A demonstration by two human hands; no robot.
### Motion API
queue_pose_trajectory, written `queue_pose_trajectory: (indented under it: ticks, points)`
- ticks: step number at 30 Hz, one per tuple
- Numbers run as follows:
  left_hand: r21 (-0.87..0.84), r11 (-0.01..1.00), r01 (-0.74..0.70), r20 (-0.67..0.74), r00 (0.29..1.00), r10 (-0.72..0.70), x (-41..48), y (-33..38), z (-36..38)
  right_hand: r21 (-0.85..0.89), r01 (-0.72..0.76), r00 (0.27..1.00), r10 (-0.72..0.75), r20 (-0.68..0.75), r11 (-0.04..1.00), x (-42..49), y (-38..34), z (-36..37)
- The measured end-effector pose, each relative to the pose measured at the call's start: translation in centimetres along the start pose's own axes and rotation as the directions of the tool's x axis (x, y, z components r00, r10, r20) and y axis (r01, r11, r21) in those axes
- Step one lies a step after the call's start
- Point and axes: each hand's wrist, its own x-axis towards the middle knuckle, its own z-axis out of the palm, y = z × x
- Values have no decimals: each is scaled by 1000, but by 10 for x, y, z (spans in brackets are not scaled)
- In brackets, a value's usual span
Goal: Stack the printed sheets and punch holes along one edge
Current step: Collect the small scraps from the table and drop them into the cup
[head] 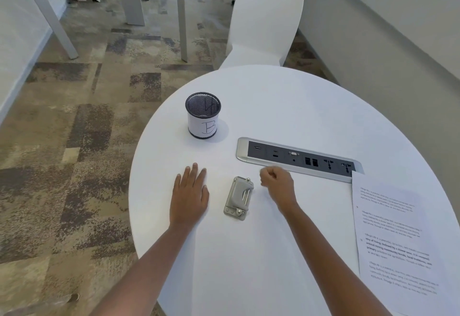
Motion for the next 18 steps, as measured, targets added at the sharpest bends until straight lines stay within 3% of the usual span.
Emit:
queue_pose_trajectory:
  ticks: [10,18]
  points:
    - [49,999,10,-23,1000,-9,18,-4,0,-35,329,943,-325,73,944,66,-119,54]
    - [68,997,26,-12,1000,-25,22,-4,3,-128,398,916,-387,106,908,102,-148,80]
